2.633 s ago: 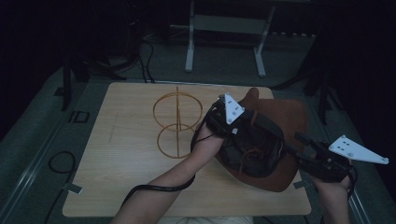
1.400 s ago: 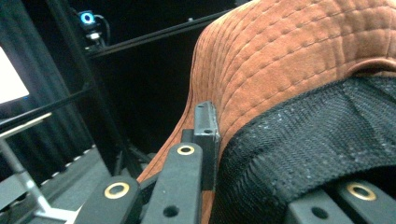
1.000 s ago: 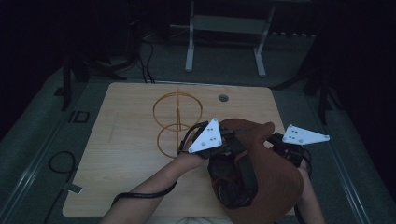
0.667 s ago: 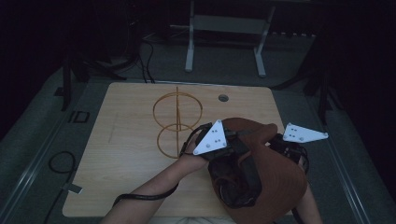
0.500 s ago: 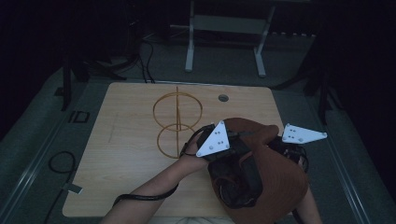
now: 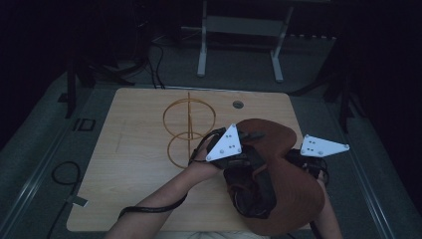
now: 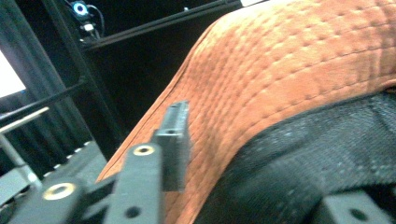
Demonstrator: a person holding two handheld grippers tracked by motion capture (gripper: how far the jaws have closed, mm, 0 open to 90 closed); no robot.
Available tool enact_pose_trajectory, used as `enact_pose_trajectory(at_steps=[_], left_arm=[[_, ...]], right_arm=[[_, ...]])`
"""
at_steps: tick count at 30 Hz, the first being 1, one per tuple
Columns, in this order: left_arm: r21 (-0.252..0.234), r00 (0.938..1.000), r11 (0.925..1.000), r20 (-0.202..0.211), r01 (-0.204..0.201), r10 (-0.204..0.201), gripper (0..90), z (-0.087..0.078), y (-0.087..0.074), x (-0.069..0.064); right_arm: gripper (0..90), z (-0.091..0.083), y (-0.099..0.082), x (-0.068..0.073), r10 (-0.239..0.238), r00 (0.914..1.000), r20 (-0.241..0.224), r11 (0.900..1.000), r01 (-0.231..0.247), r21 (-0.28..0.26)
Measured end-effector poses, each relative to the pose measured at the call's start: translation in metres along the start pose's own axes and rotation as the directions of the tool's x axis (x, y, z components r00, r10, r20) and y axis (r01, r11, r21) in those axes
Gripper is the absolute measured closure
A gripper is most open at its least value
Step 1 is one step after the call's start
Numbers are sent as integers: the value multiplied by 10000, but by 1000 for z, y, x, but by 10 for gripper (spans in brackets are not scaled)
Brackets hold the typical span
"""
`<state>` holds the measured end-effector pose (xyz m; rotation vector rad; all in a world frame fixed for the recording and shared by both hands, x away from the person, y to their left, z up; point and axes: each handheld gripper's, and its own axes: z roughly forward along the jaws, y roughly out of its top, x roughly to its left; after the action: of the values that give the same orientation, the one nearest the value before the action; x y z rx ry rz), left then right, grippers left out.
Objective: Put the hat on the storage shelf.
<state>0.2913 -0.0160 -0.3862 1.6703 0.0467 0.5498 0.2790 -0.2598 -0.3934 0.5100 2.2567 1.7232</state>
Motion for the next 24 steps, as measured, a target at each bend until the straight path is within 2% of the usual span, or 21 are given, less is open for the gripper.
enact_pose_trajectory(at_steps=[1,5,7,8,10,13,16,17,18,20,21,22,23,24], left_arm=[[83,10000,9999,-54,-65,66,529,-2,2,0],[267,9997,9995,-170,-160,164,491,-3,5,0],[463,9994,9986,-252,-242,254,442,-5,7,1],[716,9992,9971,-308,-238,260,424,-6,8,1],[784,9990,9966,-353,-247,275,376,-7,9,1],[1145,9984,9927,-379,-372,418,355,-10,10,2],[1565,9970,9859,-393,-599,668,326,-13,12,2],[1743,9963,9822,-378,-694,771,300,-14,13,2],[2066,9958,9754,-341,-767,855,284,-15,14,3],[2197,9954,9725,-368,-778,880,266,-16,15,3],[2376,9944,9675,-390,-862,982,188,-17,15,2],[2491,9936,9646,-496,-861,1014,188,-18,15,3],[2480,9945,9663,-597,-692,866,173,-23,15,6],[2135,9951,9766,-871,-272,468,174,-32,14,13]], right_arm=[[875,-2,1,0,-73,9999,89,10000,72,17],[875,-5,3,-1,-48,9999,152,10000,48,-8],[876,-5,4,0,-117,9997,194,9999,116,24],[876,-4,4,1,-138,9998,170,9999,137,50],[876,-3,4,1,-183,9997,165,9998,181,107],[876,-2,4,3,-269,9995,156,9994,266,205],[876,1,4,5,-383,9992,128,9985,378,389],[876,3,3,6,-414,9991,32,9981,412,461],[876,4,3,6,-425,9991,2,9978,425,509],[876,5,3,7,-441,9990,4,9976,440,542],[877,5,2,7,-424,9991,-30,9977,425,527],[877,5,2,7,-424,9991,-30,9977,425,527],[878,3,1,6,-253,9997,-10,9989,253,384],[878,-7,0,-1,59,9999,127,9999,-60,86]])
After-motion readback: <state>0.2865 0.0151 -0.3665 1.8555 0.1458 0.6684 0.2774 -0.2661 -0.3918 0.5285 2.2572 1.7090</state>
